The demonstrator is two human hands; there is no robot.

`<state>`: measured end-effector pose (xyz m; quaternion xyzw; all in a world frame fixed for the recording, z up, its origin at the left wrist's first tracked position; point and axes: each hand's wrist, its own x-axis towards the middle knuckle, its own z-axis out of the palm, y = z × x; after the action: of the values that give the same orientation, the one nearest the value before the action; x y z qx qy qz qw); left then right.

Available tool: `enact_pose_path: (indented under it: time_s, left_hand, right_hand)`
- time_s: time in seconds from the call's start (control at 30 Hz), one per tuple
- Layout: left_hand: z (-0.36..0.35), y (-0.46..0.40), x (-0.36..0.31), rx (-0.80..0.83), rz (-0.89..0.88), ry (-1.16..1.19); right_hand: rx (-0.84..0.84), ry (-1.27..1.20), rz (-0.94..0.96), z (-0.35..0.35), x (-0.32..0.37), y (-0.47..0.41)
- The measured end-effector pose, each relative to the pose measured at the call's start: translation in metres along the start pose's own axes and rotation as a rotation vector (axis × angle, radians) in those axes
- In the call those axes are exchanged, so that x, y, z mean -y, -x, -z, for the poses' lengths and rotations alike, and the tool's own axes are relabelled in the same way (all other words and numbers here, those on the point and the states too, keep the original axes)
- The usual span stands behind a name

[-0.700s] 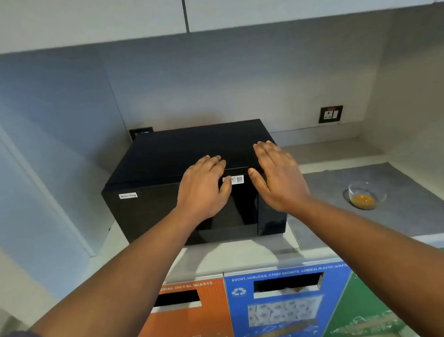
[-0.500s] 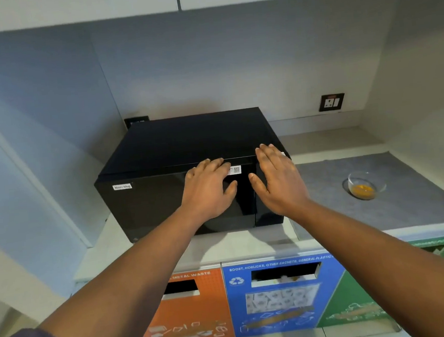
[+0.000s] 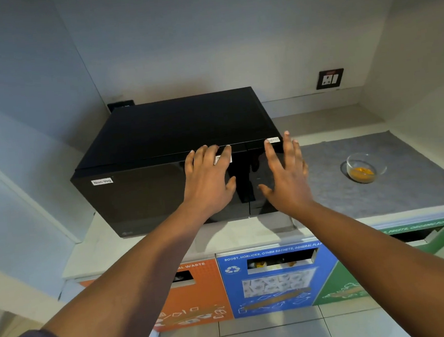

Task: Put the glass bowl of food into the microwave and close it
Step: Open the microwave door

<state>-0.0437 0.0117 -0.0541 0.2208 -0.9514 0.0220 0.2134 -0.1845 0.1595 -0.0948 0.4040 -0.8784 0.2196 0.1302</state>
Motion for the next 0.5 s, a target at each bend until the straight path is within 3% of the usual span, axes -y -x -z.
enact_pose_path:
  time_s: [0.2,0.37,0.5]
  left_hand:
    - [-0.009,-0.021,-0.003,0.006,-0.068,-0.034]
    - [-0.019,-0.027,-0.010,-0.005,-0.061,-0.072]
    - [-0.024,-0.031,-0.013,-0.008,-0.017,-0.046]
  right_hand:
    - [-0.016,-0.222,-0.039,-0.021,-0.013,-0.006]
    - [-0.048,-0.420,-0.223,-0.053,-0.022,0.006]
    - [0.051,-0.699,-0.373,-0.083,-0.035,0.013]
